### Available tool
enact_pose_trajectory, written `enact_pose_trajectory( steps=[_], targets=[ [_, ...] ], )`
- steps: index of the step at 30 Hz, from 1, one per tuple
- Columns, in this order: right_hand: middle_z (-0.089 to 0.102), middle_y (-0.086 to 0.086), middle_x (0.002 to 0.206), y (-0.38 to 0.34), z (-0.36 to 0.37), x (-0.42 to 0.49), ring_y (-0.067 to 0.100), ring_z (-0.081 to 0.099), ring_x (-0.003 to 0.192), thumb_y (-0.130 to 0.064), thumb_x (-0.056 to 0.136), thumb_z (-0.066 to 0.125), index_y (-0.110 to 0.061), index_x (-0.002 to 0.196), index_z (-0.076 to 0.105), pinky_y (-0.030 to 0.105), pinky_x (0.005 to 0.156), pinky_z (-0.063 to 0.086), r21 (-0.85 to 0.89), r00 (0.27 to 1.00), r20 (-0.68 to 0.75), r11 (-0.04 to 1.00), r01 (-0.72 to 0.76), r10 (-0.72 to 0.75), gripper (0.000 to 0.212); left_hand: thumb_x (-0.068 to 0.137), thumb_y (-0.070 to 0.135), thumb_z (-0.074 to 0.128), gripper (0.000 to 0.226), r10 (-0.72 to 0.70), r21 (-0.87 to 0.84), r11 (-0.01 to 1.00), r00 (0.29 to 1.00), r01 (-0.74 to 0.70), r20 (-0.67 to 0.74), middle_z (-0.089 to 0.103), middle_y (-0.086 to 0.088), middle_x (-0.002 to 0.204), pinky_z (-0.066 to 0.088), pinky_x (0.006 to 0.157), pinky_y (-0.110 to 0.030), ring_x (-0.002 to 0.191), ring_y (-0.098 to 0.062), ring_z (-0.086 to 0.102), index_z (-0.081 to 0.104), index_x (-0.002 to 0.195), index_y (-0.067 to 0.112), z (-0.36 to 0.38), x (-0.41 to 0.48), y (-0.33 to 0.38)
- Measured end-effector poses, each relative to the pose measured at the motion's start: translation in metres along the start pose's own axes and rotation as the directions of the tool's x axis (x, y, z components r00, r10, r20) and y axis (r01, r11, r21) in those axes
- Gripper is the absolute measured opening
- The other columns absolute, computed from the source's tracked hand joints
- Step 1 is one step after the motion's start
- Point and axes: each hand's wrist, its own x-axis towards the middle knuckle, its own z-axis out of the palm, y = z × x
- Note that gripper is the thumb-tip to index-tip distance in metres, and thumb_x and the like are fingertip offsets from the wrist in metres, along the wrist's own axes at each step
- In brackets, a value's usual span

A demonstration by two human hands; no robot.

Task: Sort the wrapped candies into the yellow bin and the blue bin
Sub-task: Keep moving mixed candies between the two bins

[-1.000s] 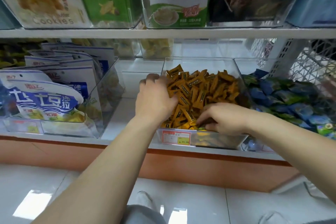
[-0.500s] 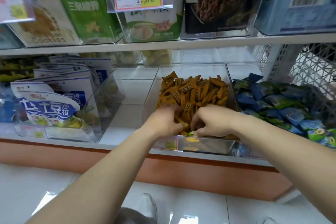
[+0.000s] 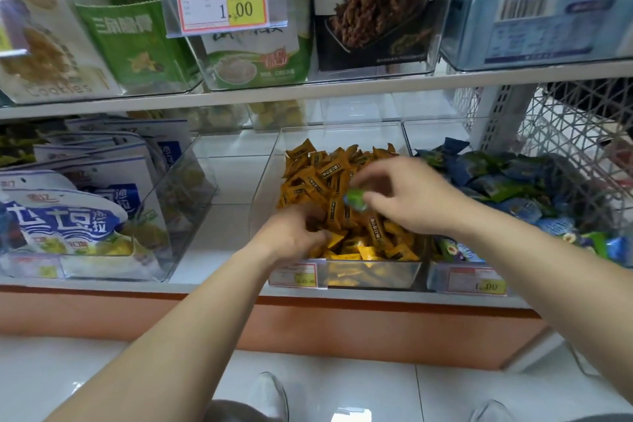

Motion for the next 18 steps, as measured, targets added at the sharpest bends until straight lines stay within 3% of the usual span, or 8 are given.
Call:
enact_pose_trajectory(
  steps=[2, 5, 9, 10, 13, 15, 18],
  targets=[
    [0.066, -0.015, 0.103, 0.009, -0.021, -0.011, 0.005, 0.062, 0.093, -0.023, 0.091, 0.064, -0.034, 0.113, 0.071, 0.019, 0.076, 0.048, -0.002, 0.971, -0.236, 1.000, 0.017, -0.017, 0.025, 0.083, 0.047, 0.069, 0.040, -0.003, -0.003, 1.000, 1.000, 0.003, -0.018, 0.068, 0.010, 0.108, 0.050, 0.081, -0.028, 0.099, -0.013, 0.063, 0.063, 0.118, 0.031, 0.001, 0.002, 0.000],
    [0.064, 0.000, 0.103, 0.031, -0.041, -0.027, 0.029, 0.064, 0.093, -0.018, 0.090, 0.065, -0.025, 0.110, 0.073, 0.035, 0.068, 0.052, -0.302, 0.888, -0.456, 0.948, -0.098, -0.053, 0.023, 0.084, 0.046, 0.067, 0.035, -0.006, 0.030, 1.000, 0.999, 0.007, -0.037, 0.068, 0.008, 0.103, 0.054, 0.081, -0.035, 0.095, -0.016, 0.063, 0.063, 0.115, 0.030, 0.001, 0.006, 0.006],
    [0.059, 0.005, 0.110, 0.063, -0.041, -0.044, 0.031, 0.054, 0.105, -0.032, 0.099, 0.050, -0.023, 0.108, 0.071, 0.033, 0.069, 0.044, -0.547, 0.918, -0.328, 0.747, -0.378, 0.224, 0.025, 0.087, 0.042, 0.063, 0.027, 0.045, 0.052, 0.998, 0.984, -0.037, -0.170, 0.066, 0.010, 0.098, 0.052, 0.073, -0.029, 0.092, -0.016, 0.063, 0.066, 0.112, 0.029, -0.005, 0.010, 0.026],
    [0.059, 0.006, 0.112, 0.066, -0.041, -0.044, 0.031, 0.052, 0.107, -0.035, 0.099, 0.048, -0.022, 0.107, 0.071, 0.033, 0.070, 0.044, -0.533, 0.910, -0.335, 0.747, -0.397, 0.245, 0.028, 0.088, 0.041, 0.063, 0.027, 0.060, 0.022, 0.998, 0.977, -0.057, -0.203, 0.066, 0.011, 0.098, 0.050, 0.072, -0.027, 0.091, -0.014, 0.062, 0.066, 0.112, 0.030, -0.006, 0.011, 0.033],
    [0.060, 0.007, 0.115, 0.059, -0.039, -0.033, 0.032, 0.054, 0.109, -0.038, 0.096, 0.049, -0.020, 0.112, 0.070, 0.038, 0.079, 0.048, -0.347, 0.911, -0.375, 0.886, -0.309, 0.171, 0.032, 0.087, 0.040, 0.063, 0.028, 0.118, -0.071, 0.988, 0.958, -0.141, -0.263, 0.067, 0.010, 0.100, 0.053, 0.076, -0.031, 0.091, -0.014, 0.062, 0.065, 0.112, 0.029, -0.007, 0.014, 0.057],
    [0.058, 0.005, 0.125, 0.051, -0.029, -0.025, 0.029, 0.053, 0.117, -0.044, 0.092, 0.053, -0.024, 0.127, 0.063, 0.039, 0.091, 0.047, -0.238, 0.941, -0.286, 0.938, -0.253, 0.181, 0.040, 0.088, 0.039, 0.064, 0.029, 0.162, -0.085, 0.978, 0.948, -0.192, -0.275, 0.063, 0.010, 0.105, 0.052, 0.079, -0.031, 0.096, -0.014, 0.061, 0.062, 0.115, 0.028, -0.006, 0.025, 0.075],
    [0.048, 0.003, 0.142, 0.052, -0.010, -0.021, 0.028, 0.044, 0.130, -0.053, 0.085, 0.055, -0.029, 0.144, 0.041, 0.041, 0.100, 0.043, -0.243, 0.961, -0.103, 0.930, -0.274, 0.257, 0.066, 0.090, 0.039, 0.059, 0.040, 0.163, -0.019, 0.985, 0.955, -0.174, -0.249, 0.059, 0.005, 0.128, 0.049, 0.095, -0.035, 0.115, -0.018, 0.057, 0.058, 0.128, 0.029, -0.010, 0.061, 0.099]
  ],
)
